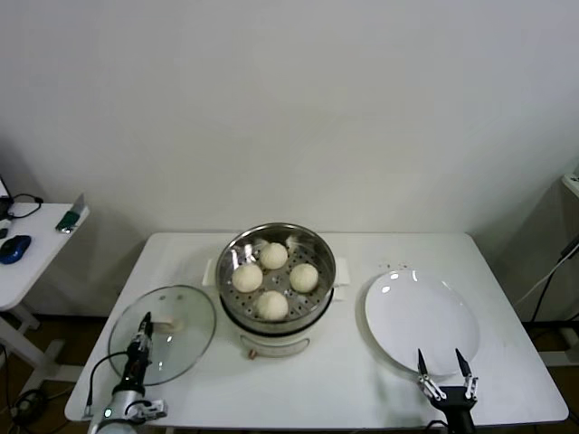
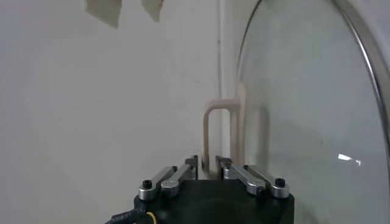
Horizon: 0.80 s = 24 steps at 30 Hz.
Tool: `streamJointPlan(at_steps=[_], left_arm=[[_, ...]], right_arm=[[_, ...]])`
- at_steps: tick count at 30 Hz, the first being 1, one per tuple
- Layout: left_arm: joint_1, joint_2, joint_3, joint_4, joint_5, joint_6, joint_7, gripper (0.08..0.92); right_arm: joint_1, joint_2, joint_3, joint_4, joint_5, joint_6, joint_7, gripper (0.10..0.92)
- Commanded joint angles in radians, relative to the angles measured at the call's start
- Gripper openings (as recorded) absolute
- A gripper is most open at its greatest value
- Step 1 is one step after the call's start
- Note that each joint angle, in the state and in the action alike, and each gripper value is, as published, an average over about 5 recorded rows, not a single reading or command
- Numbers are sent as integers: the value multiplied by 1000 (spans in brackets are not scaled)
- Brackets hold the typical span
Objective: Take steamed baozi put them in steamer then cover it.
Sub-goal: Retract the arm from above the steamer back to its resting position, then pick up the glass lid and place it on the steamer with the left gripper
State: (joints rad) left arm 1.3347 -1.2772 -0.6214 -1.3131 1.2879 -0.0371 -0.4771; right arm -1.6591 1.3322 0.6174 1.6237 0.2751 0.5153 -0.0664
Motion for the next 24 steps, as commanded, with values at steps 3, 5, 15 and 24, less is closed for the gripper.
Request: streamJointPlan(at_steps=[3, 5, 15, 24], left_arm=[[-12, -5, 0, 23, 2, 0, -4, 197], [-12, -4, -1, 23, 1, 0, -6, 158], [32, 5, -22, -115, -49, -7, 10, 136], [125, 82, -60, -423, -174, 64, 171, 136]], right_arm=[[-3, 7, -3, 3, -12, 3, 0, 823], [-4, 7, -2, 3, -12, 5, 0, 823], [-10, 7, -2, 2, -10, 17, 3, 823], [-11, -2, -1, 5, -8, 20, 7, 823]])
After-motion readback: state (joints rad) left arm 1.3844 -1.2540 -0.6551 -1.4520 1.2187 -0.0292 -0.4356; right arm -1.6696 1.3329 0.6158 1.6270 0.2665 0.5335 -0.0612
